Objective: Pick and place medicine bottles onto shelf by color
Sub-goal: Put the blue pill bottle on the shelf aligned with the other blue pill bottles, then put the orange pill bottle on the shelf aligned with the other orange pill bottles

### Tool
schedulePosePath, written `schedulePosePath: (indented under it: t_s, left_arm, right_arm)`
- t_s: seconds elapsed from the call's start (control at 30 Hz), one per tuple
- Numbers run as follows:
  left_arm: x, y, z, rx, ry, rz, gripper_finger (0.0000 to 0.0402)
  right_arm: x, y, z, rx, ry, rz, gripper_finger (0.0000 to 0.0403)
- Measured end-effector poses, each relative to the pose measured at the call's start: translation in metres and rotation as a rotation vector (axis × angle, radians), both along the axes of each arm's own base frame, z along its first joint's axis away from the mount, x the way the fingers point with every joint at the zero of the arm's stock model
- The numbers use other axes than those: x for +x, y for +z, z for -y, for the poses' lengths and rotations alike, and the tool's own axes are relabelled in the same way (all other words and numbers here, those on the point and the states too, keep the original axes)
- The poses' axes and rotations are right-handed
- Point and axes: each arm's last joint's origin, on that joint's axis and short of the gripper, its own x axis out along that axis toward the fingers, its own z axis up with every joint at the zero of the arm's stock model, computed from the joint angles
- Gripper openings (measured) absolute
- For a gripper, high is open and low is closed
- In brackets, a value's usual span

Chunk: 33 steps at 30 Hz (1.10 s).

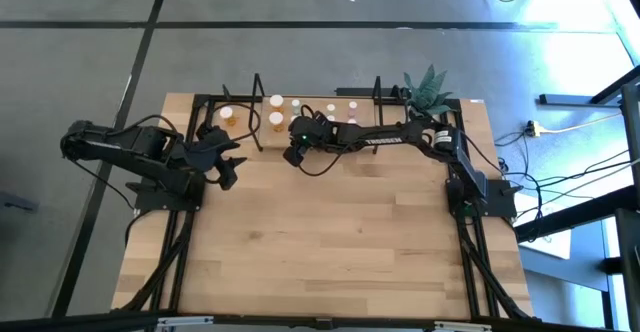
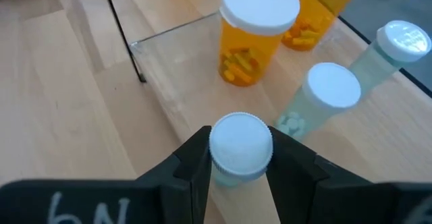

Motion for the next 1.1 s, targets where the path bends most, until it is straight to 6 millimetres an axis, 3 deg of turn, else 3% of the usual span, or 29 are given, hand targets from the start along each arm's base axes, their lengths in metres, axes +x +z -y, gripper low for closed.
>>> schedulePosePath:
  t_s: [0.37,0.83,1.1]
  left_arm:
    - [0.0000,0.0000,0.0000,0.000,0.000,0.000,0.0202]
    - [0.0000,0.0000,0.0000,0.001,-0.001,-0.001,0.0202]
    - [0.0001,-0.0001,0.0001,0.001,-0.001,-0.001,0.0202]
  right_arm:
    - [0.0004,0.0001,0.0002,0.013,-0.021,0.018,0.0129]
    - [-0.0021,-0.0032,0.0096,0.049,-0.074,0.031,0.0193]
    - [-0.0015,-0.0019,0.0095,0.049,-0.074,0.033,0.0204]
